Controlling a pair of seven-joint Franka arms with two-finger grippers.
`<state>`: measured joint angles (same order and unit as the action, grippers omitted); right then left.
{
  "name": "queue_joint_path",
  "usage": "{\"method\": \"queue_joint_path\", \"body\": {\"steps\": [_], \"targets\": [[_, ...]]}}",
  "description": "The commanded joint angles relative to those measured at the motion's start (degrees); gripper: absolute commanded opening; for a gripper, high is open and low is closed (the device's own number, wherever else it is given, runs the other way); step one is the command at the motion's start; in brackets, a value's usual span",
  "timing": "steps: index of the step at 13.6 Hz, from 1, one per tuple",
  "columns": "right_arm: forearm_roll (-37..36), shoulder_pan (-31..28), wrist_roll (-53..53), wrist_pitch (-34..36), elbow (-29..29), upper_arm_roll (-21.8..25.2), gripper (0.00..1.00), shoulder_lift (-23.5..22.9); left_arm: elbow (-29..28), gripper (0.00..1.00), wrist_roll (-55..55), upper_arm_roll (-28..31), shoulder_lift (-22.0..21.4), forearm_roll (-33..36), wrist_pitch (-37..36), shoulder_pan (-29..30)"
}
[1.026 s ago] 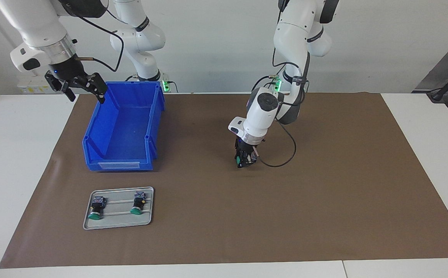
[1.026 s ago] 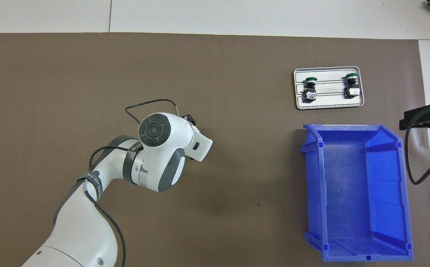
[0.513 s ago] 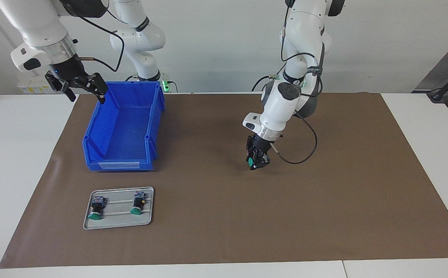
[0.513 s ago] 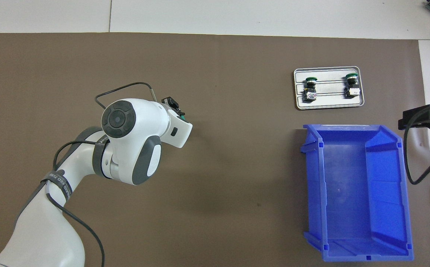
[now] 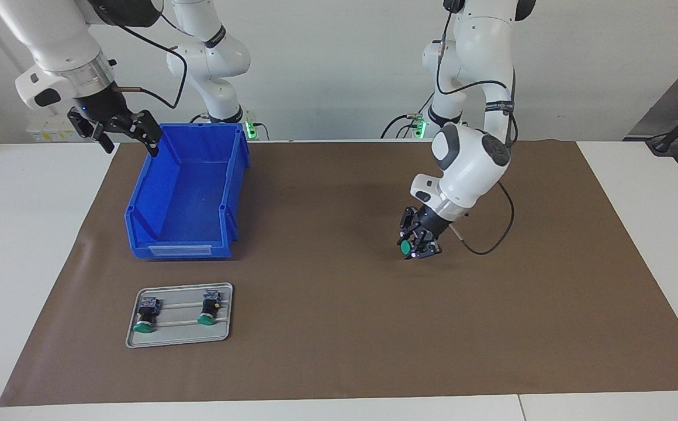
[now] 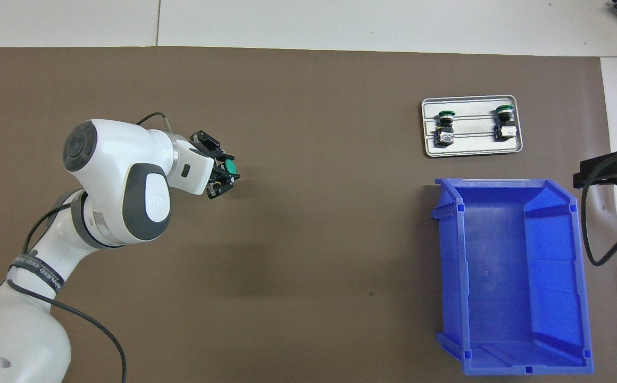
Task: Place and press button with both arms
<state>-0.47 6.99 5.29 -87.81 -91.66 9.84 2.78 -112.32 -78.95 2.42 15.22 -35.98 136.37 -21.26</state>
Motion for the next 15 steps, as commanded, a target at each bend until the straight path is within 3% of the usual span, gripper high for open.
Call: {"method": "queue_joint_path", "body": {"steps": [1, 6, 8, 12, 15], "targets": [[-0.3, -0.4, -1.5, 0.4, -1.8, 0.0, 1.00, 1.7, -2.4, 0.00, -7.2, -0.7, -2.6, -8.5, -1.5, 3.4], [-0.3, -0.1, -1.2, 0.1, -1.7, -0.1, 1.00, 1.6, -10.4, 0.00, -26.3, -0.4, -5.5, -34.1, 1.3, 3.9], [-0.3, 0.1, -1.0, -0.3, -1.8, -0.1, 1.00, 1.6, -10.5, 0.00, -29.0, -0.9, -3.7, -37.6, 1.1, 3.6], [-0.3, -0.4, -1.3, -0.5, -1.9, -0.1, 1.00, 1.6, -9.9, 0.00, -39.1, -1.0, -1.3, -51.0, 0.3, 3.0], [-0.2, -0.4, -1.1, -0.6, -1.9, -0.1, 1.00, 1.6, -10.5, 0.00, -43.9, -0.9, -1.1, -61.1, -6.4, 3.2]]}}
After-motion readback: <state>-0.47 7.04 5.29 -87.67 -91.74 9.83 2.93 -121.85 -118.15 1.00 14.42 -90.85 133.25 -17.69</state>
